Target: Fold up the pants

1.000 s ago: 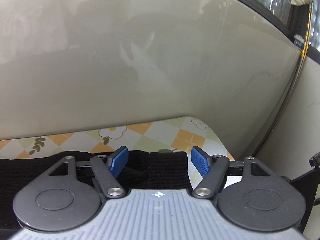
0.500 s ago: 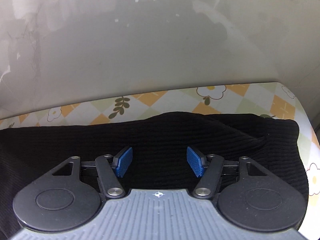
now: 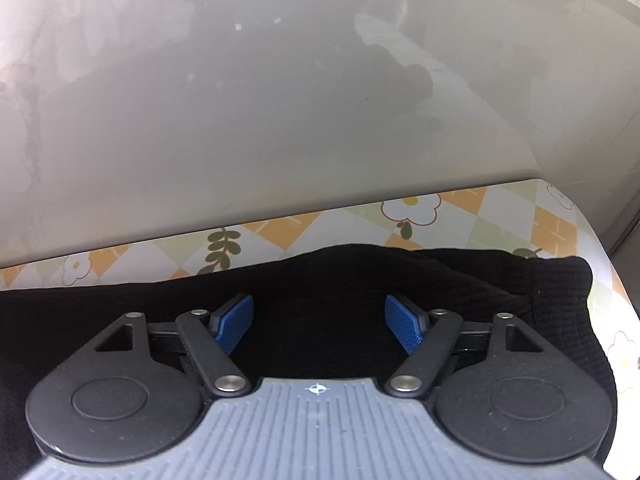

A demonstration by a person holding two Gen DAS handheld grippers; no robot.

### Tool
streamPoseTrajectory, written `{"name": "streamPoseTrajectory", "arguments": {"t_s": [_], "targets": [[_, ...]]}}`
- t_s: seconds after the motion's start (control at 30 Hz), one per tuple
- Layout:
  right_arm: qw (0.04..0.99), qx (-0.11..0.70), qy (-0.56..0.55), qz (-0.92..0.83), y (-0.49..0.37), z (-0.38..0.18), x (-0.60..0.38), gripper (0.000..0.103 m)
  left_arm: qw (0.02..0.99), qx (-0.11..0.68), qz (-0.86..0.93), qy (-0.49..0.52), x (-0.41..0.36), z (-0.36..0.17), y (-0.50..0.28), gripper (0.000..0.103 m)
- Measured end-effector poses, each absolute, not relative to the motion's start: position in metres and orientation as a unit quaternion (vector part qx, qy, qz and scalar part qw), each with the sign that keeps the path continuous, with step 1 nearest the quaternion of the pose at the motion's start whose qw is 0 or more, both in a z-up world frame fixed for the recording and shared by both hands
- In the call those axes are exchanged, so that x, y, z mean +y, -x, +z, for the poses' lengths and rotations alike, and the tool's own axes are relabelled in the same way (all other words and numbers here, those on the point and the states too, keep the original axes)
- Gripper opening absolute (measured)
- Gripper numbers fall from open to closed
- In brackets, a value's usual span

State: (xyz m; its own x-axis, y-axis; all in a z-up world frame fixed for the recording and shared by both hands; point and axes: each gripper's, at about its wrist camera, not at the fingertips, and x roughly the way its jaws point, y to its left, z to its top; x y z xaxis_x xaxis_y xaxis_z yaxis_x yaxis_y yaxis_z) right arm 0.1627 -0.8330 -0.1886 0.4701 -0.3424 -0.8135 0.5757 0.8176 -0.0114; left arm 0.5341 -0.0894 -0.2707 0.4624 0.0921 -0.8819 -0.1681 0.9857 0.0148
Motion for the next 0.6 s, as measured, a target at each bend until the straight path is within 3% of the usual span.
{"name": "streamPoseTrajectory", "arguments": {"t_s": [0.13,0.6], "targets": [[0.870,0.402,-0.140,-0.249,-0.120,-0.167,-0.813,0.099,0.855,0.514,0.056,0.035,-0.078,-0.266,-0.529,0.082],[0.861,0.398,-0.134,-0.287,-0.005,-0.154,-0.730,0.103,0.860,0.489,0.078,0.121,0.002,-0.212,-0.387,0.080]]}}
